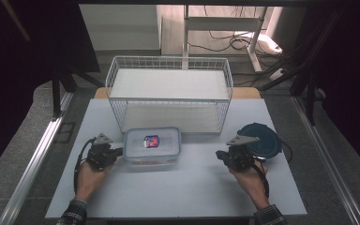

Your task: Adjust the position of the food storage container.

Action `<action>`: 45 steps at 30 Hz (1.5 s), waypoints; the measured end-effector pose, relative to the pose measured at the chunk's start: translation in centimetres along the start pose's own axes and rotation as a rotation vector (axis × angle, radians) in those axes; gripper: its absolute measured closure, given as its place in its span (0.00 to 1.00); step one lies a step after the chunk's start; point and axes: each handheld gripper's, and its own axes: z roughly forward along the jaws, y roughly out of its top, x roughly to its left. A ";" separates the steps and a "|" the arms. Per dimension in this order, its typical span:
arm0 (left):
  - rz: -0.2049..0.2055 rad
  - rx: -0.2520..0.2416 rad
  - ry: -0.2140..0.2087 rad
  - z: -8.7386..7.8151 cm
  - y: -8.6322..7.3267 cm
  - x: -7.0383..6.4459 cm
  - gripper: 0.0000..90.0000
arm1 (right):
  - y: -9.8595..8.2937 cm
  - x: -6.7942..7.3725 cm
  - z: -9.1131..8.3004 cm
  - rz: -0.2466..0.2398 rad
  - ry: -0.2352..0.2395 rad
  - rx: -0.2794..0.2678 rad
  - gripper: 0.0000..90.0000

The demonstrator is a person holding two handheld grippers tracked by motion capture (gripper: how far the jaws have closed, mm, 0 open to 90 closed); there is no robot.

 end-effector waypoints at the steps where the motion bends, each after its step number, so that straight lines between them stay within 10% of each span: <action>1: 0.012 0.002 0.020 0.2 0.3 -0.2 1.00 | 0.2 0.1 0.3 0.004 0.006 -0.004 0.97; 11: -0.085 -0.037 0.017 2.3 1.9 0.8 1.00 | 4.3 2.5 7.1 -0.004 0.086 0.012 0.98; 15: -0.082 -0.040 0.005 2.8 2.1 0.0 1.00 | 5.2 3.0 9.1 -0.030 0.018 0.046 0.99; 33: -0.020 0.016 -0.115 1.5 1.0 -5.2 1.00 | 1.3 3.1 4.0 -0.002 -0.010 0.092 0.99; 42: 0.003 0.020 -0.116 0.6 0.2 -5.5 1.00 | 0.4 4.7 2.9 -0.044 -0.004 0.102 0.99; 45: 0.046 0.003 -0.045 -0.3 0.0 -5.5 0.84 | 0.2 4.2 2.2 -0.034 -0.004 0.081 0.99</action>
